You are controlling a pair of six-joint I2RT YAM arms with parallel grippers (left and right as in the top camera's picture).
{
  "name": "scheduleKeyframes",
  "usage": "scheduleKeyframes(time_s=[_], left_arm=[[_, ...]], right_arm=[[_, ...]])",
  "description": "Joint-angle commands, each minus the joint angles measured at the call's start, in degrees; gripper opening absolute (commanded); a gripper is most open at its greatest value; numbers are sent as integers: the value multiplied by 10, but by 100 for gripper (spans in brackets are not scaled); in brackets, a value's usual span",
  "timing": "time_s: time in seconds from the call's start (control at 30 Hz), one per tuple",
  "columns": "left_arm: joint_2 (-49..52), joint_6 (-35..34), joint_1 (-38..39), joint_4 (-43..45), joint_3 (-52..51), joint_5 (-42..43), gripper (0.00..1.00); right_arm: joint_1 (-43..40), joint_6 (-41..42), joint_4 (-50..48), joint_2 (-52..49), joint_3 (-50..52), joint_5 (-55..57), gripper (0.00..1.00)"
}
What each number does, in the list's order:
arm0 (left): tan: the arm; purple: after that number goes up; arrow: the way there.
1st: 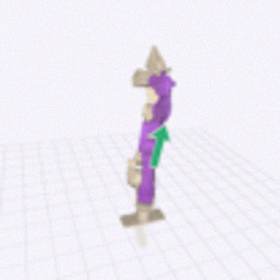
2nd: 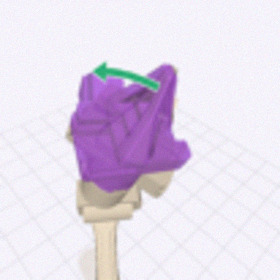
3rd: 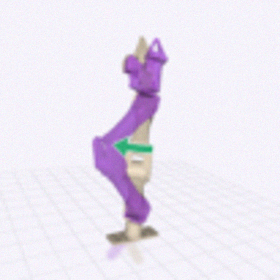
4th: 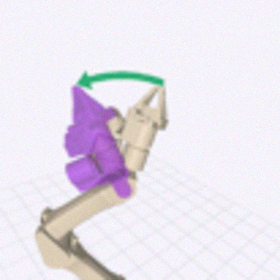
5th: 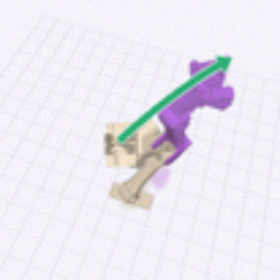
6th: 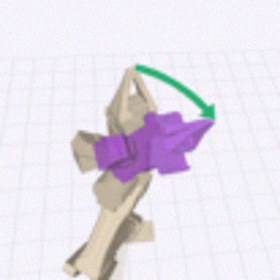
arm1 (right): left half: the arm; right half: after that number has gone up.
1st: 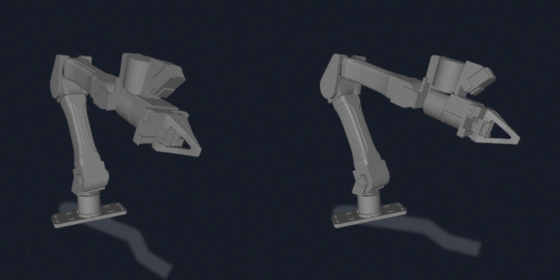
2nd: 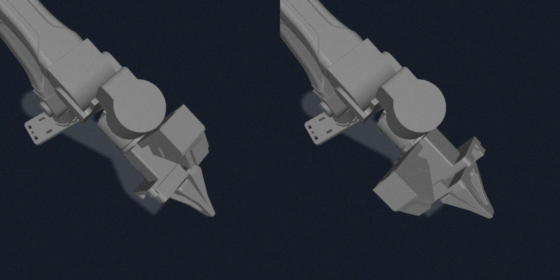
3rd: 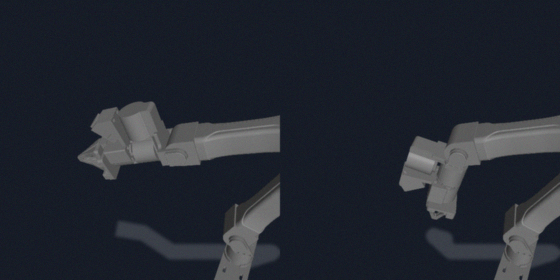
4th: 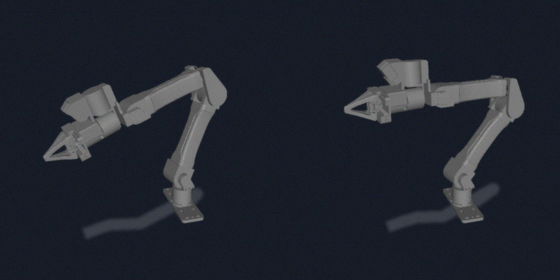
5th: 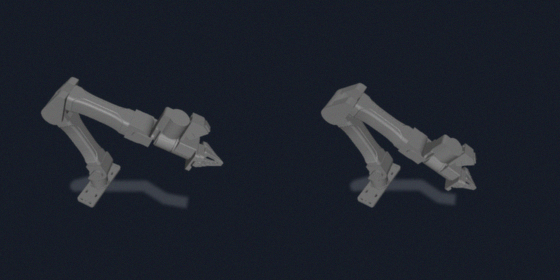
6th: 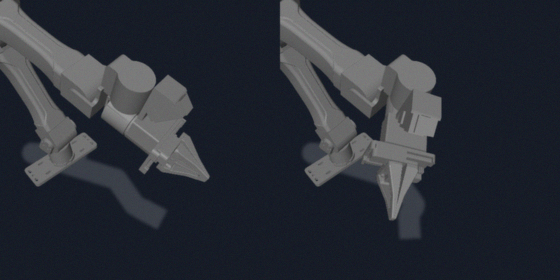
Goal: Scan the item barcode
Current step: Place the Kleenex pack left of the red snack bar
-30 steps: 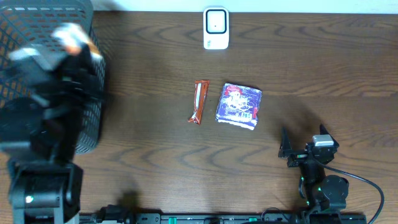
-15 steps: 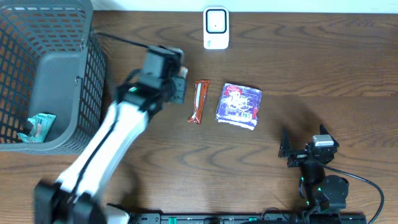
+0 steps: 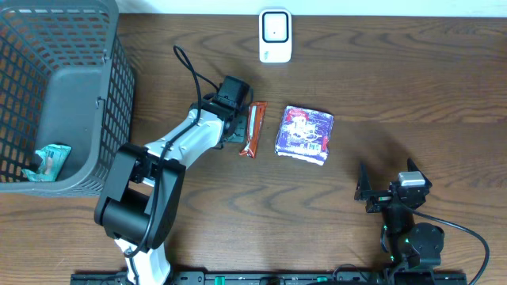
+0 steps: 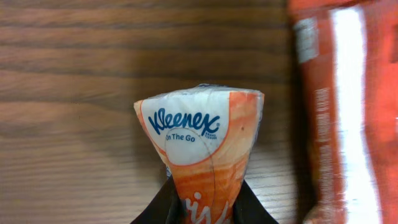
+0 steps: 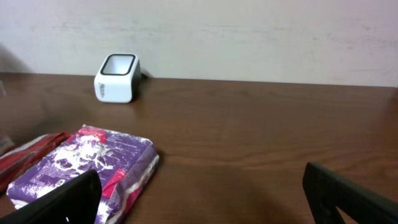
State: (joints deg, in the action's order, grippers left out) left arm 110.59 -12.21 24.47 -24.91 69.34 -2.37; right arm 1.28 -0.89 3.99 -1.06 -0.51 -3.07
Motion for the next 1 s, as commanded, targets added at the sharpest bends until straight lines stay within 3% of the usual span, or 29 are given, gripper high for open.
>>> scheduleKeyframes(time_s=[0.0, 0.17, 0.2, 0.27, 0.37, 0.47, 0.73, 0.97], left_arm=[[3, -21, 16, 10, -2, 65, 17], [-14, -24, 28, 10, 17, 110, 24], [-22, -25, 30, 10, 19, 109, 30], [-38, -25, 30, 10, 23, 105, 59], [-74, -25, 25, 10, 31, 58, 66], [-125, -24, 16, 10, 41, -11, 78], [-278, 38, -54, 21, 99, -172, 84], [-340, 38, -236, 20, 138, -239, 84]], right_arm=[[-3, 2, 1, 2, 2, -3, 99], [-3, 2, 1, 2, 2, -3, 99], [-3, 2, 1, 2, 2, -3, 99], [-3, 2, 1, 2, 2, -3, 99], [-3, 2, 1, 2, 2, -3, 99], [-3, 2, 1, 2, 2, -3, 99], [-3, 2, 1, 2, 2, -3, 99], [-3, 2, 1, 2, 2, -3, 99]])
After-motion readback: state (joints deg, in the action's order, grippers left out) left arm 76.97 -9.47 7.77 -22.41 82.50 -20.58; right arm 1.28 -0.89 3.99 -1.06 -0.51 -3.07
